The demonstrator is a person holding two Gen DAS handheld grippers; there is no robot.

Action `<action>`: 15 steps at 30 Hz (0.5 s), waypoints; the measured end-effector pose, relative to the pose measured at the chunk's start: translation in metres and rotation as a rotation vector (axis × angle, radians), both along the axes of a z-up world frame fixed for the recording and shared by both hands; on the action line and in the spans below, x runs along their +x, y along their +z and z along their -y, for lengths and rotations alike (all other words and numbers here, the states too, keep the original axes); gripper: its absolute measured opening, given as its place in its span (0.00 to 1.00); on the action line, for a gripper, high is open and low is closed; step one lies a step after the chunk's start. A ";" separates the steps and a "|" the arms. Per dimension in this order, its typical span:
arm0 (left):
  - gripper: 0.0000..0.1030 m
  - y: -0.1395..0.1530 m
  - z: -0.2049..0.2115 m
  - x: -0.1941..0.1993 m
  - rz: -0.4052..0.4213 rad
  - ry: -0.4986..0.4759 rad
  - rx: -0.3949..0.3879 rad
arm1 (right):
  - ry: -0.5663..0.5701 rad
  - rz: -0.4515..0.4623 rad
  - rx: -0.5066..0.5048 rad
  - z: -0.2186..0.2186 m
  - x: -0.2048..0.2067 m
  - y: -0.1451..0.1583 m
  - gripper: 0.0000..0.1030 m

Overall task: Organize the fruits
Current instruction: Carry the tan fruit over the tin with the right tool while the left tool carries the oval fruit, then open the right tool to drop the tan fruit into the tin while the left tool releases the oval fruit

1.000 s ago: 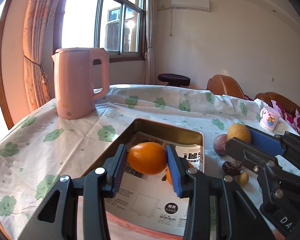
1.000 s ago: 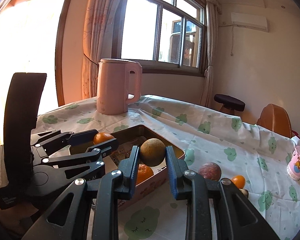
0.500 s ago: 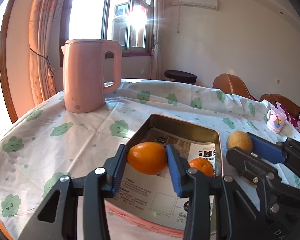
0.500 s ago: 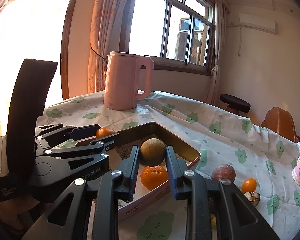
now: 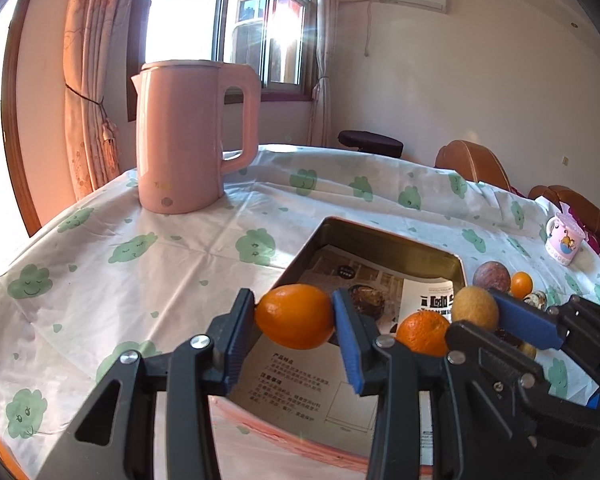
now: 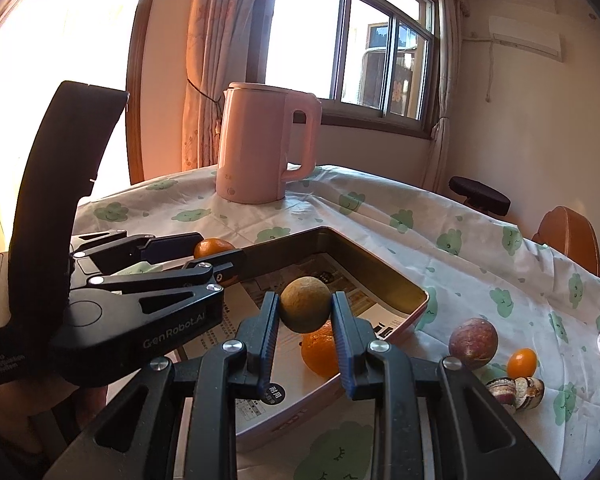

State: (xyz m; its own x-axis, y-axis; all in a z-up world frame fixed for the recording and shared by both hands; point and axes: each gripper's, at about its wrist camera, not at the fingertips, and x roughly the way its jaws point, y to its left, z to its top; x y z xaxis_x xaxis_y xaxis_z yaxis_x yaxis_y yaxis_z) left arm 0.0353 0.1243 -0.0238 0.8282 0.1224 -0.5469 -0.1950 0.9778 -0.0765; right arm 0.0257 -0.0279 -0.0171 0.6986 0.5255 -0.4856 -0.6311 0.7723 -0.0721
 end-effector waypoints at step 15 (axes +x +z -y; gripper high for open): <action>0.41 -0.007 -0.007 0.008 -0.036 0.008 -0.010 | 0.013 -0.025 -0.035 -0.014 0.003 -0.013 0.27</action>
